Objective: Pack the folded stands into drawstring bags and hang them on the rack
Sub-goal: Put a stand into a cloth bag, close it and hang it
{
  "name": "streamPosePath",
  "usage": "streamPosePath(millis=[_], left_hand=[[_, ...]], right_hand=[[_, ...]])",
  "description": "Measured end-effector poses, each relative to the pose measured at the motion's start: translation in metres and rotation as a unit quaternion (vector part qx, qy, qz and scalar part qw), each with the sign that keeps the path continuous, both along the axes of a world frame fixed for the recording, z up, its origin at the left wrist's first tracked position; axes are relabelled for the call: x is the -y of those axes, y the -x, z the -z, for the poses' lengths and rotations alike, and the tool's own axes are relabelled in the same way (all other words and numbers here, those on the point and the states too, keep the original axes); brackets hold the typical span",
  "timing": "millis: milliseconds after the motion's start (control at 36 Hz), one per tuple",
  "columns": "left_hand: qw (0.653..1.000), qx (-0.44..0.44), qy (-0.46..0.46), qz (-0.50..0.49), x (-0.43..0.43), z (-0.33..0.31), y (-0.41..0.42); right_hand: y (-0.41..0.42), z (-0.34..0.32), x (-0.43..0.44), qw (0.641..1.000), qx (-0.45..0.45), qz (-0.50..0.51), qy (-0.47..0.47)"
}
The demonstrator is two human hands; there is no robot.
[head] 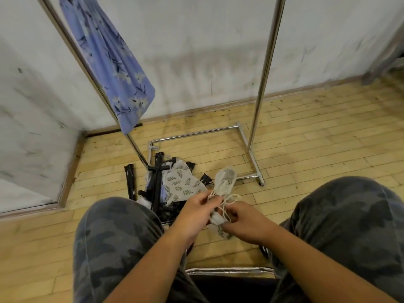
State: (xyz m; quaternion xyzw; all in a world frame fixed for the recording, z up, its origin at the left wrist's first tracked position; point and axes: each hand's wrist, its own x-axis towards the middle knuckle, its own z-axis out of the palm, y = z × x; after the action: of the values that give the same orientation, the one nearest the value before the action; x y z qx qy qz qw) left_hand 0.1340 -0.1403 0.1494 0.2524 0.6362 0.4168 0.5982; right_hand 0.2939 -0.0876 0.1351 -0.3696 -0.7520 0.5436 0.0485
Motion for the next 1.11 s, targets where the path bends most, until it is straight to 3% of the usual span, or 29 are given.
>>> streamPosePath(millis=[111, 194, 417, 528, 806, 1111], left_hand=[[0.998, -0.049, -0.027, 0.007, 0.001, -0.001, 0.001], [0.997, -0.071, -0.023, 0.002, 0.0, -0.003, 0.002], [0.999, -0.05, -0.013, 0.006, 0.0, -0.005, 0.001], [0.996, -0.084, -0.003, -0.006, 0.0, -0.001, 0.004], [0.987, -0.151, 0.011, -0.058, -0.004, 0.008, 0.012], [0.97, -0.205, -0.003, -0.129, -0.002, 0.024, 0.023]], right_hand=[[0.004, -0.01, -0.003, 0.972, -0.074, 0.098, 0.202], [0.004, -0.01, -0.006, 0.95, -0.08, 0.145, 0.265], [0.003, 0.001, -0.013, 0.925, -0.081, 0.289, 0.232], [0.005, -0.002, -0.017, 0.914, -0.106, 0.319, 0.228], [0.004, -0.014, -0.01, 0.933, -0.134, 0.26, 0.21], [-0.001, -0.013, -0.02, 0.931, -0.075, 0.323, 0.153]])
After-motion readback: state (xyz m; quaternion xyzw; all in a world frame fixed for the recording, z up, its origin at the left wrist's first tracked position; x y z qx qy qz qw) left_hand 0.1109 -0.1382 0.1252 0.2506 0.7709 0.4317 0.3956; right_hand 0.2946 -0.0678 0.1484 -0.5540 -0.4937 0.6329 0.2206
